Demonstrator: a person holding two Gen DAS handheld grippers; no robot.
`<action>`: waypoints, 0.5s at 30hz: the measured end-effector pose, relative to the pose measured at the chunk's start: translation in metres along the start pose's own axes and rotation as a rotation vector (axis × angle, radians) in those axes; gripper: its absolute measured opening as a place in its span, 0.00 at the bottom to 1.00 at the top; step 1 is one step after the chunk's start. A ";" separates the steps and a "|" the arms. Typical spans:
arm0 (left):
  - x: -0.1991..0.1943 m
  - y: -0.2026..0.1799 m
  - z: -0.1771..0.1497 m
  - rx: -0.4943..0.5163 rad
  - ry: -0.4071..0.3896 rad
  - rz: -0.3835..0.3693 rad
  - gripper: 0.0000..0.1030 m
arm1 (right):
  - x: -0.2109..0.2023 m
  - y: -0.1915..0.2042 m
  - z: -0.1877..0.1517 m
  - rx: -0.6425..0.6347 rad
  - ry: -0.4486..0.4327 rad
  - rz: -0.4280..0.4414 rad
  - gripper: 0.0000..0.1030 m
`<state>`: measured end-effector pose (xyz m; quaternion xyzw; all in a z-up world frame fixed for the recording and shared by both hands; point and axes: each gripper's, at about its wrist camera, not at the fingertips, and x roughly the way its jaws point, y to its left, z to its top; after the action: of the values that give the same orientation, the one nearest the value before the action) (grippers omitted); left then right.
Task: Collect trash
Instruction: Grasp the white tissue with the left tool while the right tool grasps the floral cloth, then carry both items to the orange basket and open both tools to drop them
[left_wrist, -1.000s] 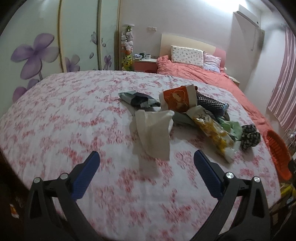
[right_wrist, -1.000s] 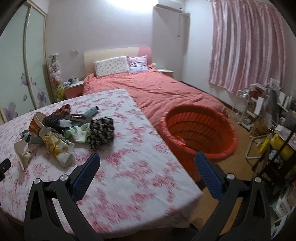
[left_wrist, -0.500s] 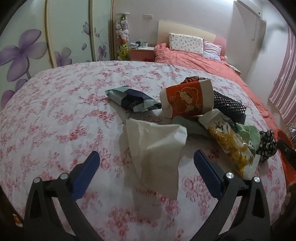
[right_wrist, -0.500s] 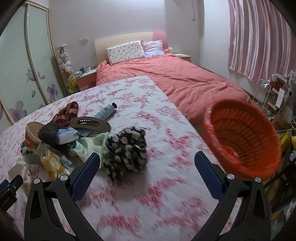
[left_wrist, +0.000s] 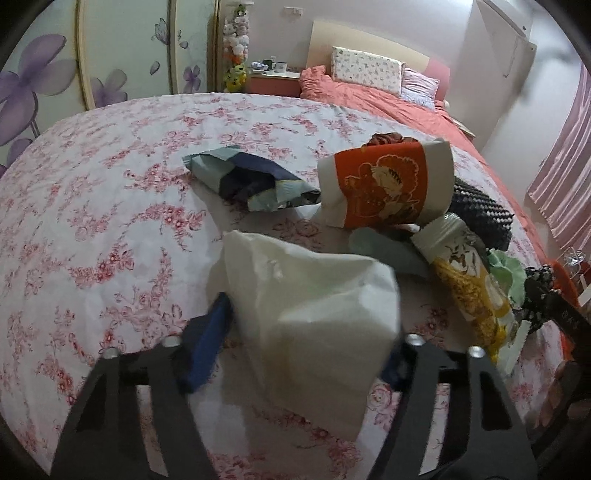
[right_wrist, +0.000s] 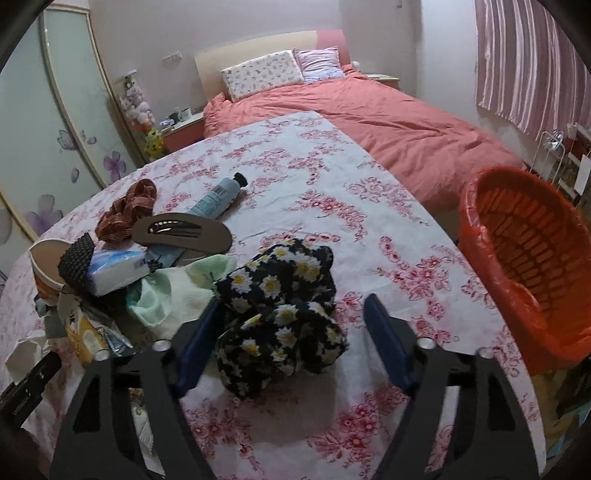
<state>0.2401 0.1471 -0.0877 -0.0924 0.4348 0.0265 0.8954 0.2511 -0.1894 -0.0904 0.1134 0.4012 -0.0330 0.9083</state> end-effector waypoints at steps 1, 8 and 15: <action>-0.001 0.000 0.000 0.000 0.000 -0.001 0.59 | -0.001 0.001 -0.001 -0.009 0.002 0.003 0.60; -0.009 0.002 -0.002 -0.001 -0.013 -0.003 0.55 | -0.012 0.002 -0.001 -0.034 -0.018 0.015 0.46; -0.032 -0.006 0.004 0.013 -0.055 -0.021 0.54 | -0.027 -0.008 0.003 -0.018 -0.057 0.023 0.36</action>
<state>0.2242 0.1426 -0.0598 -0.0905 0.4093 0.0169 0.9077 0.2342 -0.1988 -0.0698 0.1090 0.3740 -0.0221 0.9207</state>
